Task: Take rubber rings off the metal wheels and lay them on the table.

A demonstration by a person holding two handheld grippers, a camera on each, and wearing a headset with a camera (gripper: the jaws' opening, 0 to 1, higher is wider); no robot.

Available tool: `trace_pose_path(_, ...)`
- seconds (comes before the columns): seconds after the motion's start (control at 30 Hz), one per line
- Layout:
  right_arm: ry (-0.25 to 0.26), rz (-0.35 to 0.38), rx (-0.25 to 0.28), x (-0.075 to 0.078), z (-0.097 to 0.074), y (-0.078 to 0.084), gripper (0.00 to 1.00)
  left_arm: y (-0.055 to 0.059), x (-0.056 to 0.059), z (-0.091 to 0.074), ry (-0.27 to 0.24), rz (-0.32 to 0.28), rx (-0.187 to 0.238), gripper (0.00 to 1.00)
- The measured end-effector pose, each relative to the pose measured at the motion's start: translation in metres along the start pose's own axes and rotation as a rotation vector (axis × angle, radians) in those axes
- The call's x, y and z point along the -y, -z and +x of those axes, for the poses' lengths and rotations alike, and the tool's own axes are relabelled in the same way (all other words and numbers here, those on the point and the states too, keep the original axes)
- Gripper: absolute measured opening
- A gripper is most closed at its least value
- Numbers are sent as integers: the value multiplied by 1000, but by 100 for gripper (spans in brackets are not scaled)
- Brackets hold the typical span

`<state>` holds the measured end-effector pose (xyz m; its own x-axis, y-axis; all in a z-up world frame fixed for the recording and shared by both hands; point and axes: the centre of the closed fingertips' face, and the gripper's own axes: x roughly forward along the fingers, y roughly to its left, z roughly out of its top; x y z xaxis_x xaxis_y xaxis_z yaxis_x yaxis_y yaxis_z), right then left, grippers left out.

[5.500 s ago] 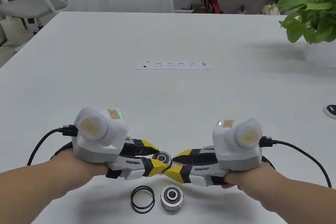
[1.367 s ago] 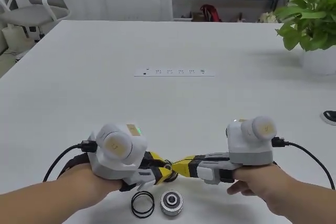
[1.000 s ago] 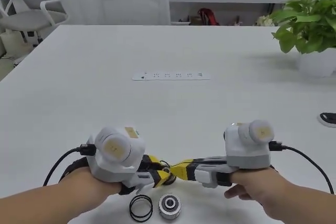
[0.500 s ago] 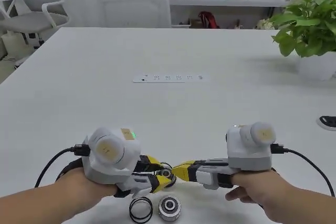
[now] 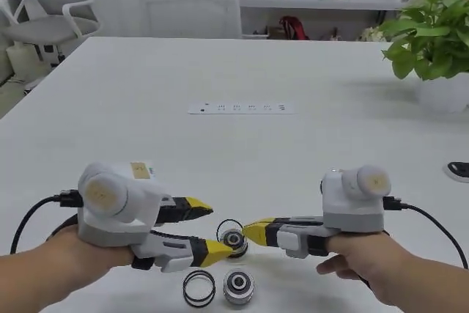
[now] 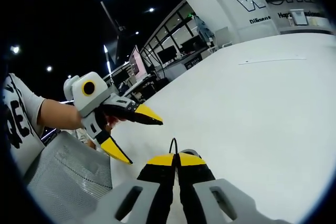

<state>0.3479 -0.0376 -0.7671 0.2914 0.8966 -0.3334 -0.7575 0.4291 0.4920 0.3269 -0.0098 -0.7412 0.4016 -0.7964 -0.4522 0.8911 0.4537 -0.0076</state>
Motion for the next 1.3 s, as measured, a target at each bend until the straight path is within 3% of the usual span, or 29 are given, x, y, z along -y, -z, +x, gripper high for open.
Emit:
trace_pose_path(0.2, -16, 1, 2, -5, 0, -2, 0, 1, 1, -18, 3, -12, 21, 58)
trace_pose_path(0.33, -28, 6, 3, -8, 2, -4, 0, 8, 0, -25, -5, 27, -6, 64)
trace_pose_path(0.53, -61, 9, -7, -19, 9, -3, 0, 13, 5, -36, -5, 27, -6, 70)
trace_pose_path(0.77, -105, 11, -32, -34, 18, 1, 0, 13, 4, -48, -20, -9, 16, 77)
trace_pose_path(1.3, -156, -26, -155, -53, 37, 29, 0, 21, -4, -65, -65, -63, 20, 80)
